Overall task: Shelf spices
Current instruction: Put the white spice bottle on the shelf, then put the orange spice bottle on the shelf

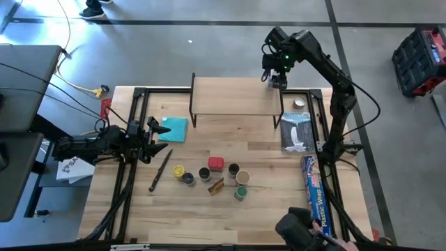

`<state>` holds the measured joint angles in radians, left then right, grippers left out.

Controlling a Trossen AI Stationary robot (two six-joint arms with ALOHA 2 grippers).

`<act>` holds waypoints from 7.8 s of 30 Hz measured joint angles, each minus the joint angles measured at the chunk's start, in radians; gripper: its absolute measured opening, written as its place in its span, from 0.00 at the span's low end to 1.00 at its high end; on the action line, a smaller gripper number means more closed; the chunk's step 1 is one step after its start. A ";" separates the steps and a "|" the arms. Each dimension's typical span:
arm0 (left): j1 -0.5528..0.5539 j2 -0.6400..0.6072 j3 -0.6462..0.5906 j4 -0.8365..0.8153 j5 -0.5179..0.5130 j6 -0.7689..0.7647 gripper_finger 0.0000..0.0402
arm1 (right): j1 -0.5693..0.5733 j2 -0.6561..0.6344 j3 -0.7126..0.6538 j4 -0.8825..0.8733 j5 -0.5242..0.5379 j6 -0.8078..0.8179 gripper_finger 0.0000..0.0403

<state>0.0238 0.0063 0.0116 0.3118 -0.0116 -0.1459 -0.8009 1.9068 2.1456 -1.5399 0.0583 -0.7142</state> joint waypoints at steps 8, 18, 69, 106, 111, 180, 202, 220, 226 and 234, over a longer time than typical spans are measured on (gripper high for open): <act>0.000 0.000 0.000 0.000 0.000 0.000 0.74 | 0.029 -0.038 0.000 -0.004 0.138 -0.022 0.64; 0.000 0.000 0.000 0.000 0.000 0.000 0.74 | 0.112 -0.153 0.000 -0.001 0.187 0.198 0.64; -0.001 0.191 0.037 0.023 -0.204 -0.270 0.74 | 1.042 -0.234 -0.775 0.929 0.122 1.151 0.62; -0.001 0.266 0.037 0.017 -0.177 -0.288 0.74 | 0.949 0.097 -0.443 0.480 0.083 1.148 0.62; -0.001 0.266 0.037 0.017 -0.177 -0.288 0.74 | 0.937 0.087 -0.427 0.456 0.075 1.139 0.62; -0.001 0.266 0.037 -0.001 -0.144 -0.289 0.74 | 0.869 0.111 -0.426 0.437 0.044 0.940 0.61; -0.001 0.266 0.037 -0.001 -0.140 -0.291 0.74 | 0.869 0.102 -0.425 0.414 0.036 0.937 0.26; -0.001 0.266 0.036 -0.002 -0.136 -0.291 0.74 | 0.873 0.063 -0.428 0.402 -0.007 0.867 0.59; -0.001 0.266 0.036 -0.002 -0.136 -0.290 0.74 | 0.873 0.063 -0.428 0.415 -0.040 0.863 0.64; -0.001 0.266 0.036 -0.010 -0.116 -0.290 0.74 | 0.871 0.111 -0.424 0.436 0.004 0.819 0.64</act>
<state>0.0227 0.2719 0.0479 0.3016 -0.1276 -0.4358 0.0696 2.0177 1.7211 -1.1040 0.0625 0.1048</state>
